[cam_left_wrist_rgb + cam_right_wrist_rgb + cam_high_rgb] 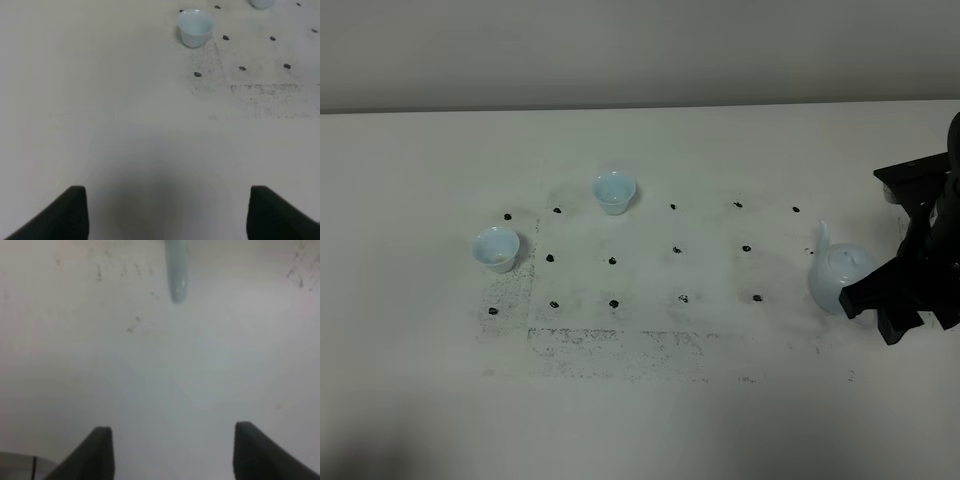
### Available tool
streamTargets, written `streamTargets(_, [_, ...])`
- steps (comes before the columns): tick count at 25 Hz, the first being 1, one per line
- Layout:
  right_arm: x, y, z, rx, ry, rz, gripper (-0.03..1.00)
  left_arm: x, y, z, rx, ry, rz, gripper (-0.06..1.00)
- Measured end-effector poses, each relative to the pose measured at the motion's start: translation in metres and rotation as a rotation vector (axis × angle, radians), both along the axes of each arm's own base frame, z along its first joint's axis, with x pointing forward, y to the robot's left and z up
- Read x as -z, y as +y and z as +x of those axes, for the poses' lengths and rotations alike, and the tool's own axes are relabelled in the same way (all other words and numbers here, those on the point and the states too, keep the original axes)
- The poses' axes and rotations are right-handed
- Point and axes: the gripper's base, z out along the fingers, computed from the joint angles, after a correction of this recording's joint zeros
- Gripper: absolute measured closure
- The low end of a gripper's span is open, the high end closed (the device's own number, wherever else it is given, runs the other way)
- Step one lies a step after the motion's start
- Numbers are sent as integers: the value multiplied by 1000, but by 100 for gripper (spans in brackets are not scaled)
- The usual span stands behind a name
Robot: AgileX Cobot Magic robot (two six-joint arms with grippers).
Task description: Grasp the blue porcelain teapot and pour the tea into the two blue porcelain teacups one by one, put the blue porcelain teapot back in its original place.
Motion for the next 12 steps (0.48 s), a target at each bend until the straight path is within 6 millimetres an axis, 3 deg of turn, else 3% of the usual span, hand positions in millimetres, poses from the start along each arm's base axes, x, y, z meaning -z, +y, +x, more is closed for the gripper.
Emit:
streamTargets(5, [4, 0, 7, -58, -42, -7, 43, 0, 0, 0, 0, 0, 0, 28])
streamTargets(12, [28, 4, 23, -112, -40, -5, 43, 0, 0, 0, 0, 0, 0, 28])
